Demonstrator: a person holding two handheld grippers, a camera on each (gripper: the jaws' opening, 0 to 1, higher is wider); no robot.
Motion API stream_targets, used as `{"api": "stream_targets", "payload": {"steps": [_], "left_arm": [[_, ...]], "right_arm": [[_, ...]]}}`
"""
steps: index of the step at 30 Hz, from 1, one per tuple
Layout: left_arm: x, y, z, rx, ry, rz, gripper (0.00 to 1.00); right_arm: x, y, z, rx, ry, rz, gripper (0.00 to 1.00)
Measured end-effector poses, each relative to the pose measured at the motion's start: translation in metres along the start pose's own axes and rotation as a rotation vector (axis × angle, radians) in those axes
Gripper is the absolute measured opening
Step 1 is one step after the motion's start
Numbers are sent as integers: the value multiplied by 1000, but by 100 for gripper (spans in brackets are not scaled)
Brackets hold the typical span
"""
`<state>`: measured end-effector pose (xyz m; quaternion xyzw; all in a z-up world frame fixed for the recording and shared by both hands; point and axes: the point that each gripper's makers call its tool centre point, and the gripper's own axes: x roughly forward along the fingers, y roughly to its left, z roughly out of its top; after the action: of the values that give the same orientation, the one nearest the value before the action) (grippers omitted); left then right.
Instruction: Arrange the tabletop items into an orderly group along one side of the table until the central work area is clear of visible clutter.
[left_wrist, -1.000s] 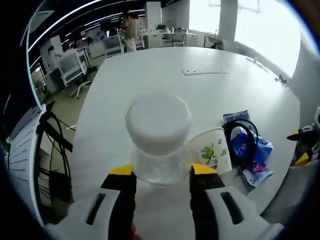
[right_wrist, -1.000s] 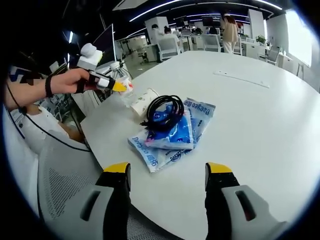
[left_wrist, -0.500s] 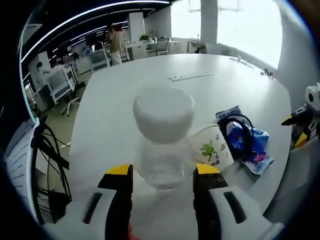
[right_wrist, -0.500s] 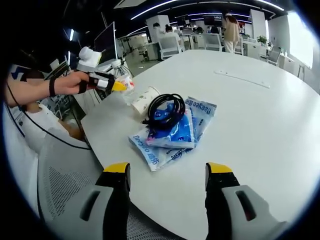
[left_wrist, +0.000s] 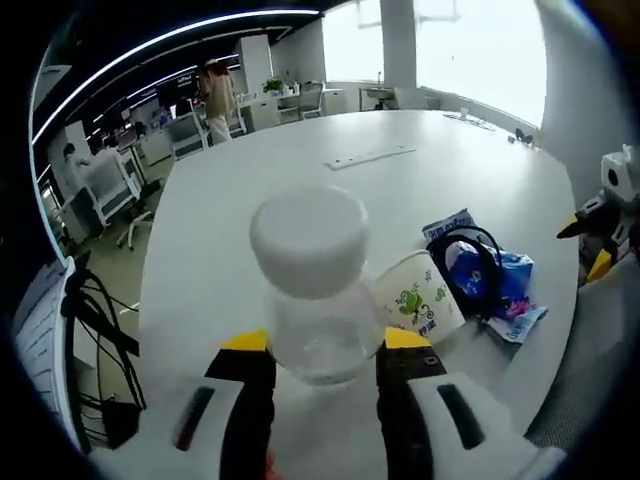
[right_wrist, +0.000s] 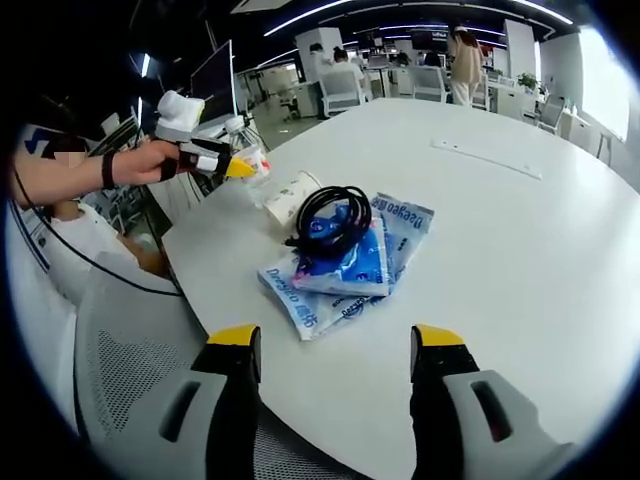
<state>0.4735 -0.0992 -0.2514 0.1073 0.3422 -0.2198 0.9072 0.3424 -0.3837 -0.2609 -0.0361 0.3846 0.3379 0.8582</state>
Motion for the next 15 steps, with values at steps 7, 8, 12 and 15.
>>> {"api": "stream_targets", "payload": {"steps": [7,8,12,15], "left_arm": [[4,3,3,-85,-9,83,38],[5,4,4,-92,-9,92,38],[11,8,8,-131,-6,145,38],[16,12,12,-154,-2,177,38]], "right_arm": [[3,0,3,-6,0,8,59],[3,1,3,-5,-1,11,59],[5,2,3,-8,6,20,59],[6,1,2,-11,11,25,59]]}}
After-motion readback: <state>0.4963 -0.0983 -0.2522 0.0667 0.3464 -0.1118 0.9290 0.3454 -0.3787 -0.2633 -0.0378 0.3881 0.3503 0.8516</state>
